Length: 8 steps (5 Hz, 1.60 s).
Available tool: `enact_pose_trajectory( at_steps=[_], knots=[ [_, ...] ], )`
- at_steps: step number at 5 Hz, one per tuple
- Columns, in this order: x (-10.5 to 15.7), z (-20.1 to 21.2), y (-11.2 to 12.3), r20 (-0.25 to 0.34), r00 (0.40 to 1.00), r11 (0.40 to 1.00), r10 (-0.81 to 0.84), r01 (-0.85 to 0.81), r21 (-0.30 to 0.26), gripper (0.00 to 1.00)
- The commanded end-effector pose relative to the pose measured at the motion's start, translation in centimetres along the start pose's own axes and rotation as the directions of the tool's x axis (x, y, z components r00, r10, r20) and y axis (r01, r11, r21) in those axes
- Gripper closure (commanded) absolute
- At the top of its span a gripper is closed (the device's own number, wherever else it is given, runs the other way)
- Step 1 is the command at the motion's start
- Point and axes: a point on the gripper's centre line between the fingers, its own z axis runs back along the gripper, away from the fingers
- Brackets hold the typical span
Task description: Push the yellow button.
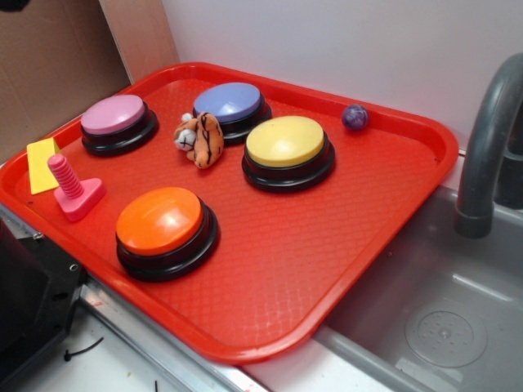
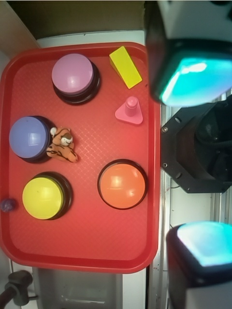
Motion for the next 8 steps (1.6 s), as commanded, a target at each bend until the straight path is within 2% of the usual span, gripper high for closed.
enact_pose_trajectory(
  at_steps=[1,2,3,4,6,7,8],
  knots=[
    [0.0,0.0,0.0,0.000,1.000,1.000,0.000,0.000,0.000,0.00],
    [4.6,-5.4,-0.5,0.083,0.994,0.993,-0.070,0.062,0.096,0.00],
    [9.2,-9.8,-3.0,0.124,0.960,0.966,-0.251,0.242,0.087,0.00],
    [12.3,-11.6,-3.7,0.022,0.947,0.940,-0.320,0.315,0.130,0.00],
    [12.3,-11.6,-3.7,0.022,0.947,0.940,-0.320,0.315,0.130,0.00],
    [14.3,-14.1,-5.5,0.146,0.912,0.922,-0.383,0.386,0.005,0.00],
    [15.1,-16.5,-6.3,0.084,0.951,0.954,-0.298,0.300,-0.018,0.00]
  ],
)
